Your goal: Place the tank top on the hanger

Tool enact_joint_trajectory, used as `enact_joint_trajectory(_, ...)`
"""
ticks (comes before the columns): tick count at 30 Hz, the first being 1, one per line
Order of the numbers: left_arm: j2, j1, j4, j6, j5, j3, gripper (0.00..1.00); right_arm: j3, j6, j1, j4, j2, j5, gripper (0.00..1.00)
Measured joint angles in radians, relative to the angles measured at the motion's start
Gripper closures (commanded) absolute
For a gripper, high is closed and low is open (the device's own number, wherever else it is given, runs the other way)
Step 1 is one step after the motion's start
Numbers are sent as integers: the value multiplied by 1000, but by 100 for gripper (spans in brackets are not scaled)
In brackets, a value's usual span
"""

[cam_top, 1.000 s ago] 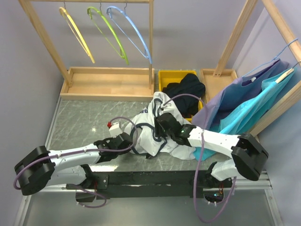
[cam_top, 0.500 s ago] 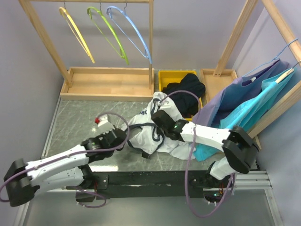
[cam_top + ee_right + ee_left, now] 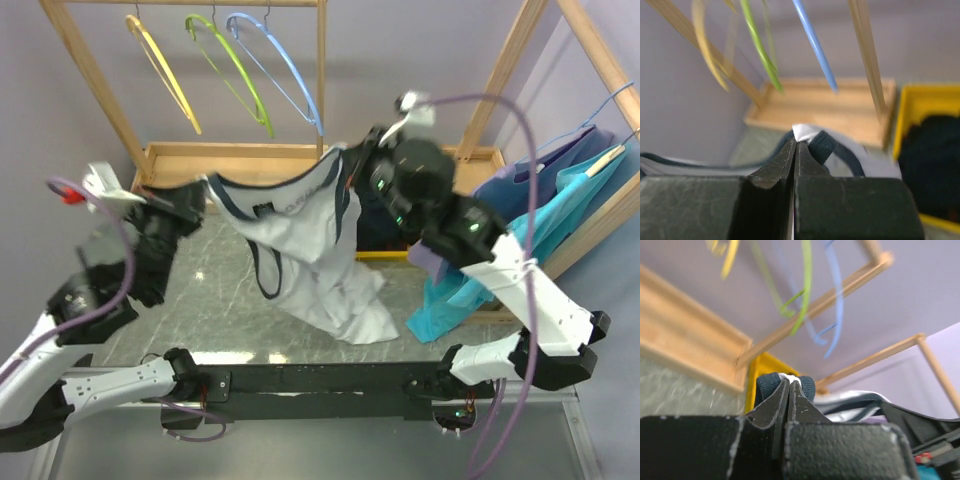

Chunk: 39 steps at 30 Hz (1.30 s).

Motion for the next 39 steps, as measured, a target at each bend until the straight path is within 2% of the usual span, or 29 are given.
enact_joint_trajectory(2,59,0,45,106,-2,135,99,209,-33,0,-35,53,13,100)
enact_joint_trajectory(6,166,0,111,266,3,368,99,525,-91,0,-90,146,37,100)
enact_joint_trajectory(8,203,0,124,318,7,449,99,607,-109,0,-103,167,45,100)
enact_joint_trajectory(10,222,0,130,348,14,489,99,612,-117,0,-100,159,49,100)
enact_joint_trajectory(12,221,0,113,354,19,482,99,521,-116,0,-91,113,51,100)
enact_joint_trajectory(15,179,0,90,327,29,369,99,214,-93,0,-49,-20,42,100)
enact_joint_trajectory(21,59,0,7,145,88,-82,98,-440,32,-49,68,-223,-37,100)
enact_joint_trajectory(24,43,0,-10,42,129,-319,80,-711,107,-102,145,-234,-117,100)
enact_joint_trajectory(25,54,0,-12,8,145,-388,62,-766,123,-113,166,-219,-137,100)
enact_joint_trajectory(27,79,0,-30,-35,171,-480,47,-861,153,-128,193,-165,-179,97)
enact_joint_trajectory(28,89,2,-37,-57,182,-503,23,-885,164,-132,200,-135,-196,81)
enact_joint_trajectory(29,99,3,-55,-71,189,-509,19,-895,171,-132,204,-112,-208,71)
enact_joint_trajectory(30,102,5,-65,-80,189,-499,19,-901,179,-132,213,-90,-222,61)
enact_joint_trajectory(31,104,6,-79,-92,185,-473,19,-901,184,-132,222,-77,-234,47)
enact_joint_trajectory(32,105,7,-97,-95,181,-431,18,-901,187,-132,235,-73,-242,42)
enact_joint_trajectory(34,105,9,-130,-92,163,-335,18,-898,186,-132,253,-79,-252,34)
enact_joint_trajectory(39,152,19,-214,-10,40,84,20,-877,176,-132,271,-118,-254,32)
